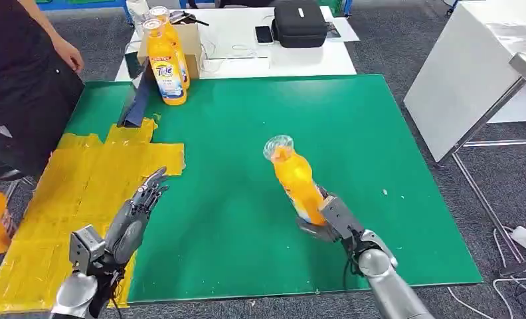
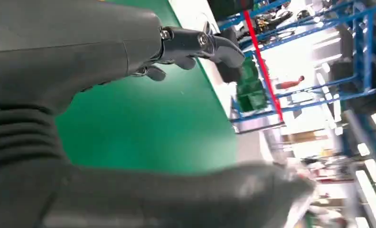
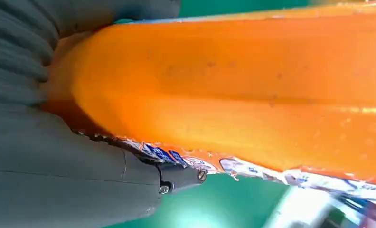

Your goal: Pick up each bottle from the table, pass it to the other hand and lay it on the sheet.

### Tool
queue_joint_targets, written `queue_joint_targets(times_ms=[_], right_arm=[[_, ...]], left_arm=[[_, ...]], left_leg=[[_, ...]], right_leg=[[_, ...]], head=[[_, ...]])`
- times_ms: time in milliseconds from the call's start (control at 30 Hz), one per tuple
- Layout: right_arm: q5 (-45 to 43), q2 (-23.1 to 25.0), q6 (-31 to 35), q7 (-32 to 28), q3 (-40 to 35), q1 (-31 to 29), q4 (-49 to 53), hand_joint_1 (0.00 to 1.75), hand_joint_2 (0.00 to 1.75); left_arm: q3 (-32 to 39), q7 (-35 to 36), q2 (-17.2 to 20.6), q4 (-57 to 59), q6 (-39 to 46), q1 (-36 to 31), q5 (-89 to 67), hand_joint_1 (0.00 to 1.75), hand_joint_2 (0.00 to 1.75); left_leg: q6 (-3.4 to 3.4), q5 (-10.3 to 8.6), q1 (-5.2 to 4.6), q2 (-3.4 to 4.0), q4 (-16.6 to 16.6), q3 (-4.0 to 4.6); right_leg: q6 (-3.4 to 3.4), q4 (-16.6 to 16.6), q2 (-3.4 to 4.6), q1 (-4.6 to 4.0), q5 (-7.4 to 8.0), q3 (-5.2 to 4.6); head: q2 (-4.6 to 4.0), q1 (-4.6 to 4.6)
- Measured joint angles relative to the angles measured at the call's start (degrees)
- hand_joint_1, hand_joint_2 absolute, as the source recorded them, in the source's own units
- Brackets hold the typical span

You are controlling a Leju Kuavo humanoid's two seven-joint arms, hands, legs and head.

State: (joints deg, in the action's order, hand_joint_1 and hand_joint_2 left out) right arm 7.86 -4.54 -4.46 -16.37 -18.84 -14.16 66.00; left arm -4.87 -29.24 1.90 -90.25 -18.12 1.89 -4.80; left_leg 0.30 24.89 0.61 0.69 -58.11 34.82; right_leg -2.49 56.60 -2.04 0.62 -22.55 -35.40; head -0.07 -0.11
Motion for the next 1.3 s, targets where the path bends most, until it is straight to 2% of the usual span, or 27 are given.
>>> queue_joint_targets(times_ms=[167, 300, 500, 700, 833, 1033, 1067, 1100, 1300], right_arm=[[-0.28, 7.28, 0.57, -0.22, -0.01, 2.95, 7.27, 1.75, 1.75], [1.36, 12.26, 2.38, -0.39, -3.66, 3.13, 7.36, 1.75, 1.75], [3.52, 17.26, 2.49, -0.26, -10.32, 2.5, 5.43, 1.75, 1.75], [3.76, 20.76, 1.35, 0.02, -16.62, 1.35, -0.28, 1.75, 1.75], [4.05, 21.41, 0.61, -0.83, -21.32, -0.53, -7.03, 1.75, 1.75], [3.92, 22.26, 0.79, -1.9, -23.91, -2.85, -12.97, 1.75, 1.75], [3.92, 22.33, 0.9, -1.92, -24.16, -3.01, -13.45, 1.75, 1.75], [3.92, 22.42, 0.94, -1.97, -24.27, -3.09, -13.76, 1.75, 1.75], [3.79, 22.57, 1.03, -2.08, -24.92, -3.59, -15.13, 1.75, 1.75]], left_arm=[[-0.18, 2.67, -3.32, -2.64, -1.53, 0.79, 5.42, 0.0, 1.75], [-2.1, 2.6, -5.59, -4.5, 1.27, 0.92, 3.93, 0.0, 1.75], [-5.05, 2.53, -6.71, -5.66, 3.54, 0.61, 2.75, 0.0, 1.75], [-6.73, 2.45, -6.73, -5.81, 3.87, 0.2, 1.85, 0.0, 1.75], [-7.67, 2.47, -6.66, -5.81, 3.76, 0.07, 1.41, 0.0, 1.75], [-7.91, 2.47, -5.4, -5.46, 3.63, 0.55, -0.94, 0.0, 1.75], [-8.02, 2.45, -5.11, -5.46, 3.61, 0.69, -1.19, 0.82, 1.75], [-8.17, 2.45, -4.94, -5.44, 3.61, 0.74, -1.29, 1.75, 1.75], [-9.2, 1.42, -3.82, -5.33, 3.65, 0.75, -3.98, 1.75, 1.75]], left_leg=[[0.0, 0.04, 0.02, 0.07, 0.02, 0.11], [0.01, 0.04, -0.01, 0.05, 0.02, 0.15], [0.0, 0.04, 0.0, 0.07, 0.02, 0.15], [-0.01, 0.04, 0.02, 0.07, 0.02, 0.16], [0.0, 0.03, 0.0, 0.07, 0.02, 0.2], [0.0, 0.03, -0.01, 0.08, 0.02, 0.18], [0.0, 0.03, 0.0, 0.08, 0.02, 0.19], [0.0, 0.03, 0.0, 0.08, 0.02, 0.19], [-0.01, 0.04, 0.0, 0.08, 0.02, 0.22]], right_leg=[[0.01, 0.01, 0.08, 0.03, 0.01, -0.13], [0.01, -0.01, 0.07, 0.07, 0.01, -0.17], [0.02, -0.01, 0.09, 0.04, 0.01, -0.2], [0.03, 0.0, 0.09, 0.02, 0.0, -0.21], [0.04, 0.0, 0.08, 0.06, 0.0, -0.22], [0.04, 0.0, 0.09, 0.05, 0.01, -0.26], [0.04, 0.0, 0.09, 0.04, 0.01, -0.28], [0.04, 0.0, 0.09, 0.04, 0.01, -0.28], [0.04, 0.0, 0.11, 0.04, 0.01, -0.33]], head=[[0.0, 0.02], [0.0, 0.02], [0.0, 0.0], [0.0, 0.0], [0.0, 0.07], [0.0, 0.04], [0.0, 0.0], [0.0, 0.04], [0.0, 0.04]])
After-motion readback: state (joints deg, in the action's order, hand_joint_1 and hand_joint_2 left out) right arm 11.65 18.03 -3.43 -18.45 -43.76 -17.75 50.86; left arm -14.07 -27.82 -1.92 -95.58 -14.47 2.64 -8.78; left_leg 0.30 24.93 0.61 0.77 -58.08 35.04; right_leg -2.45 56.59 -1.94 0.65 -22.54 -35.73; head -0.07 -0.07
